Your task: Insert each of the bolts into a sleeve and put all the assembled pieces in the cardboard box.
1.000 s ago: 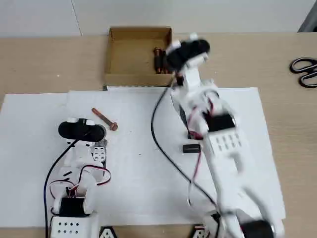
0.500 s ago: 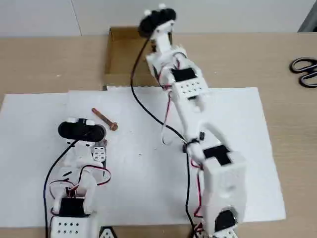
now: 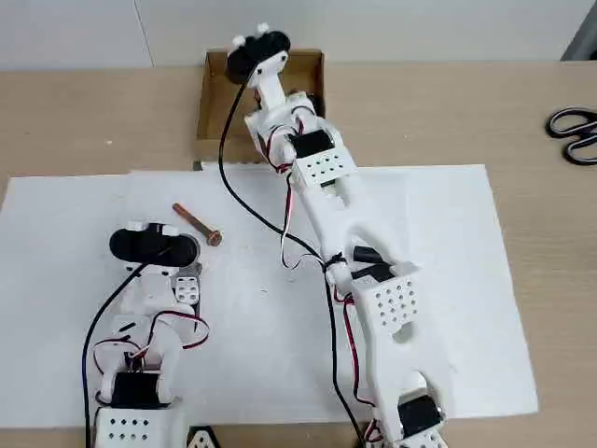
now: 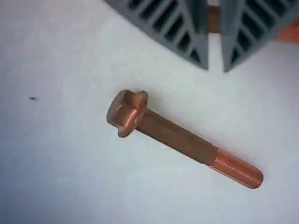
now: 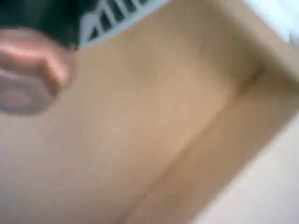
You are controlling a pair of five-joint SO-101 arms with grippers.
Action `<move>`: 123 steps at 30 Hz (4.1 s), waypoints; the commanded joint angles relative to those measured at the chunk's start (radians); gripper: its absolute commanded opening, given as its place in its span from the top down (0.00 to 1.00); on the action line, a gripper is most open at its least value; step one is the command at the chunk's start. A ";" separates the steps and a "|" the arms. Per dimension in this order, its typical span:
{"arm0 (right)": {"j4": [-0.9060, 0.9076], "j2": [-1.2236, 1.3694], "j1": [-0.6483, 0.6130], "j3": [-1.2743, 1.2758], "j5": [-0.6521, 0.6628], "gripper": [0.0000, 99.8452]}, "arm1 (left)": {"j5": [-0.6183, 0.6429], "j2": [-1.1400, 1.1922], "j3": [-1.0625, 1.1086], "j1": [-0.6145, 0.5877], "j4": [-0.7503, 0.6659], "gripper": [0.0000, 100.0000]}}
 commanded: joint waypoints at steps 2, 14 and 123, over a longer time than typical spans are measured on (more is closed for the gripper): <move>0.062 -0.035 -0.002 -0.075 -0.005 0.81 | 0.003 -0.012 -0.004 -0.005 -0.025 0.99; 0.607 -0.056 0.038 -0.451 0.060 0.81 | 0.003 -0.012 -0.004 -0.005 -0.025 0.99; 0.733 -0.736 0.180 1.092 0.793 0.99 | 0.003 -0.012 -0.002 -0.006 -0.023 0.99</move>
